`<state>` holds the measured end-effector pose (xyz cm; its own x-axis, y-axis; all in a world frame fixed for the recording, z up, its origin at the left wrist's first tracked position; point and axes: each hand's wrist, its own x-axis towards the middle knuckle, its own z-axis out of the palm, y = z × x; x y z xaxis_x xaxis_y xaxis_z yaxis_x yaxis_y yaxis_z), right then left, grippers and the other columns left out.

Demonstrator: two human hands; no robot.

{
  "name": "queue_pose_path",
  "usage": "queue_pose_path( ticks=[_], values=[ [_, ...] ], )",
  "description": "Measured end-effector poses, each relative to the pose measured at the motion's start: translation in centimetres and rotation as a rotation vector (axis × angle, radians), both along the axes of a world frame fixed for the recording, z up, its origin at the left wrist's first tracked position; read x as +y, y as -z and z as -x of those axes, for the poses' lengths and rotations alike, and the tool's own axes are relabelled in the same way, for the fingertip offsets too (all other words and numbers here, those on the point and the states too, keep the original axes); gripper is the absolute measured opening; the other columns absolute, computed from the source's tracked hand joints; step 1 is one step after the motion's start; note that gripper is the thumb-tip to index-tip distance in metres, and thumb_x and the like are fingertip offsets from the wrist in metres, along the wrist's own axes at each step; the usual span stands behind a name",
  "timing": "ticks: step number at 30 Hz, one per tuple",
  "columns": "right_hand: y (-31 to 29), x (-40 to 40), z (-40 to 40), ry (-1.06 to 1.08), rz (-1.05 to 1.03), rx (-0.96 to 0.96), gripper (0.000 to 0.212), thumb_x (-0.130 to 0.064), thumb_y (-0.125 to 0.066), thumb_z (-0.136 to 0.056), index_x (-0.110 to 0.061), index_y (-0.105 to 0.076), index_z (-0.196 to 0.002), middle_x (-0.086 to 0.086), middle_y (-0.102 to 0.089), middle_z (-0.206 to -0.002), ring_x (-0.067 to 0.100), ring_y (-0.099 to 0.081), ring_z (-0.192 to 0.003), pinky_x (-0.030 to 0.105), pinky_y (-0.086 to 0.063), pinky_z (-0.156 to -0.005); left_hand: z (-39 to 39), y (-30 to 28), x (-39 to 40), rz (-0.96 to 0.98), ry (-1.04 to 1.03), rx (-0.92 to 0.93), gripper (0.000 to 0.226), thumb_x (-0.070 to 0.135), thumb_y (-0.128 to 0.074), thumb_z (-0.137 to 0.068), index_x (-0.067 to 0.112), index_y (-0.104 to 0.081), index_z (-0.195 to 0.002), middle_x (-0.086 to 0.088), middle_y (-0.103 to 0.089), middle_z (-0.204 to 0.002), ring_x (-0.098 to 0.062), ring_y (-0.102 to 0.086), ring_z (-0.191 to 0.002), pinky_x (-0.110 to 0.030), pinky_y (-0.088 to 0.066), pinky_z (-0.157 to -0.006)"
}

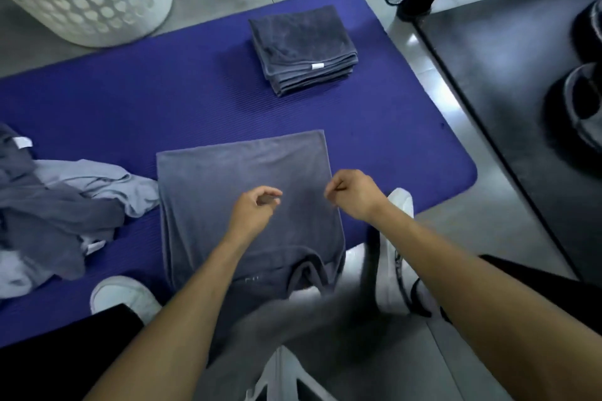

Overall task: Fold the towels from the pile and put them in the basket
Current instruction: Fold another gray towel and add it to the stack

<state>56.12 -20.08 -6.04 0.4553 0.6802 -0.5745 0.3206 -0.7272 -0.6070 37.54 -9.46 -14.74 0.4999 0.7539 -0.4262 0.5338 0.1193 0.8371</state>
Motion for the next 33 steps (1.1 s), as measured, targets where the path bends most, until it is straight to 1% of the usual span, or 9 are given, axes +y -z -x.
queue_pose_path(
  ticks=[6,10,14,18,20,23,27,30,33],
  values=[
    [0.6,-9.9,4.8,0.086,0.01,0.045,0.017,-0.011,-0.063,-0.088,-0.022,-0.063,-0.075,-0.007,-0.067,-0.076,0.011,-0.064,-0.075,0.02,-0.05,-0.07,2.9,1.5,-7.0,0.044,0.149,0.078,0.025,-0.001,-0.065,-0.089,0.023,-0.068,-0.082,0.006,-0.066,-0.072,0.01,-0.057,-0.058,-0.02,-0.048,-0.069],
    [2.1,-13.7,6.3,0.285,-0.029,0.079,0.019,-0.008,-0.063,-0.087,-0.021,-0.062,-0.074,0.003,-0.067,-0.078,0.016,-0.062,-0.069,0.029,-0.053,-0.063,2.9,2.5,-8.5,-0.098,0.497,0.131,0.025,-0.001,-0.062,-0.089,0.013,-0.071,-0.107,-0.006,-0.07,-0.108,-0.014,-0.063,-0.104,-0.024,-0.045,-0.096],
    [3.3,-15.6,6.7,0.324,0.056,0.115,0.023,-0.006,-0.061,-0.087,-0.021,-0.061,-0.07,0.001,-0.064,-0.07,0.005,-0.051,-0.051,0.011,-0.036,-0.041,2.0,2.5,-8.9,-0.204,0.75,0.138,0.039,0.01,-0.06,-0.094,0.015,-0.06,-0.133,-0.008,-0.057,-0.134,-0.022,-0.049,-0.128,-0.029,-0.032,-0.112],
    [4.5,-15.5,6.8,0.458,0.088,0.27,0.024,0.001,-0.059,-0.087,-0.013,-0.062,-0.067,0.005,-0.062,-0.064,0.014,-0.058,-0.057,0.02,-0.047,-0.053,1.1,2.6,-9.0,-0.245,0.864,0.273,0.044,0.025,-0.059,-0.096,0.028,-0.054,-0.139,-0.008,-0.042,-0.151,-0.027,-0.035,-0.141,-0.047,-0.032,-0.114],
    [5.0,-15.4,6.9,0.481,0.1,0.327,0.02,0.001,-0.06,-0.088,-0.009,-0.063,-0.07,0.007,-0.062,-0.066,0.017,-0.059,-0.06,0.028,-0.05,-0.061,0.8,2.5,-8.6,-0.302,0.913,0.242,0.027,0.028,-0.063,-0.093,0.027,-0.067,-0.12,-0.003,-0.054,-0.138,-0.023,-0.044,-0.134,-0.047,-0.038,-0.108],
    [5.6,-15.2,7.3,0.463,0.131,0.345,0.014,-0.002,-0.06,-0.087,-0.006,-0.065,-0.074,0.009,-0.064,-0.067,0.018,-0.059,-0.062,0.031,-0.051,-0.066,0.9,2.1,-8.0,-0.34,0.885,0.161,0.005,0.025,-0.067,-0.089,0.024,-0.072,-0.088,0.005,-0.069,-0.096,-0.016,-0.061,-0.099,-0.042,-0.049,-0.091],
    [6.0,-14.4,8.0,0.468,0.248,0.456,0.02,-0.019,-0.061,-0.096,-0.008,-0.061,-0.079,0.014,-0.069,-0.085,0.019,-0.063,-0.071,0.025,-0.049,-0.059,2.1,1.6,-7.7,-0.166,0.617,0.14,0.013,0.016,-0.07,-0.089,0.024,-0.069,-0.079,0.003,-0.071,-0.079,-0.013,-0.065,-0.078,-0.024,-0.049,-0.076],
    [6.9,-14.0,8.8,0.483,0.345,0.496,0.032,-0.038,-0.062,-0.095,-0.006,-0.062,-0.093,0.014,-0.074,-0.1,0.019,-0.07,-0.074,0.026,-0.054,-0.06,3.4,2.0,-7.7,-0.096,0.513,0.134,0.024,0.014,-0.071,-0.088,0.032,-0.064,-0.073,0.007,-0.069,-0.073,-0.008,-0.064,-0.07,-0.027,-0.051,-0.075],
    [7.7,-13.9,9.6,0.59,0.294,0.579,0.032,-0.03,-0.072,-0.09,-0.005,-0.059,-0.104,0.012,-0.071,-0.097,0.022,-0.074,-0.081,0.032,-0.06,-0.07,4.1,2.2,-8.0,-0.042,0.436,0.135,0.025,0.013,-0.072,-0.087,0.032,-0.065,-0.073,0.009,-0.069,-0.069,0.0,-0.061,-0.063,-0.026,-0.051,-0.072]
  ],
)
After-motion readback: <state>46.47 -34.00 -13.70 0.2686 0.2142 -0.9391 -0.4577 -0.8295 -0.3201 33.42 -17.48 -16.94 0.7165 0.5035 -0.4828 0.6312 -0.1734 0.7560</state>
